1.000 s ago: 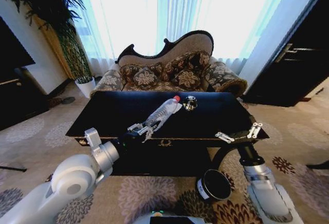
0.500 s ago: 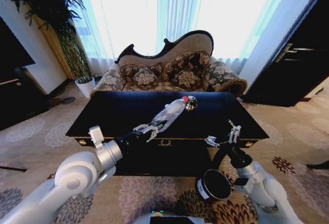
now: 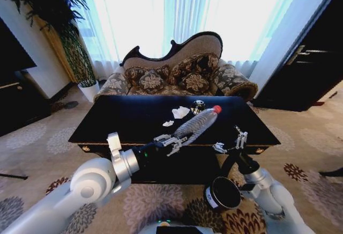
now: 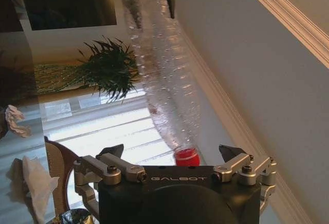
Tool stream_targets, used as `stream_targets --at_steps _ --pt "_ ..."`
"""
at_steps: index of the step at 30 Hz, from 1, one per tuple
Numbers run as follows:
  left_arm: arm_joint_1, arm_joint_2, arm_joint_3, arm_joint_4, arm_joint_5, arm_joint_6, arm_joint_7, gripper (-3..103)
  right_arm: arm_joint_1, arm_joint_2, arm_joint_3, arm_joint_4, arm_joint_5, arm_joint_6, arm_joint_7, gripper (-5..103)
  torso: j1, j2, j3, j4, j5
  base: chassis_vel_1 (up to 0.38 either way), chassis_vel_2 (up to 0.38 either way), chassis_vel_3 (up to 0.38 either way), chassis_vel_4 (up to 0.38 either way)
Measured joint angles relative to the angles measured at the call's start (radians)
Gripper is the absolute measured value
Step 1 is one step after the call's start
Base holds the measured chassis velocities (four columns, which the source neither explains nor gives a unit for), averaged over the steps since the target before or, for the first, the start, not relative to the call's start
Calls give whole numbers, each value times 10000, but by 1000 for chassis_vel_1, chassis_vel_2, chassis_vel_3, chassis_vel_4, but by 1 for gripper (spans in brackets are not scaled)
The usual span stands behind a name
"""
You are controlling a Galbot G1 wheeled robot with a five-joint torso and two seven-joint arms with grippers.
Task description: Move to the front of the table and place the trash on the table into the trash bin.
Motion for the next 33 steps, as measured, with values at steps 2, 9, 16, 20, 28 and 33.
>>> stream_targets --at_steps 2,9,16,20,28,33 --pt "84 -64 66 2 77 0 26 38 -33 0 8 88 33 -38 -12 100 -1 0 0 1 -1 0 0 0 0" --pt "173 -609 583 5 690 31 157 38 -348 372 -178 678 -386 -176 -52 100 0 0 -1 0 0 0 0 0 0" --pt "239 -761 831 6 873 47 157 38 -502 520 -300 912 -419 -289 -17 100 -1 0 -1 1 -1 0 0 0 0" --pt "408 -889 1036 6 1075 48 130 38 -531 523 -310 1034 -368 -388 9 100 0 0 0 0 -1 0 0 0 0" --pt "813 -1026 1139 7 1363 47 105 38 -602 581 -349 1047 -373 -476 95 92 -1 0 -1 1 0 0 0 0 0" --pt "1024 -1142 1065 0 1378 48 89 38 -615 625 -386 1046 -407 -493 115 71 0 0 0 0 -1 0 0 0 0"
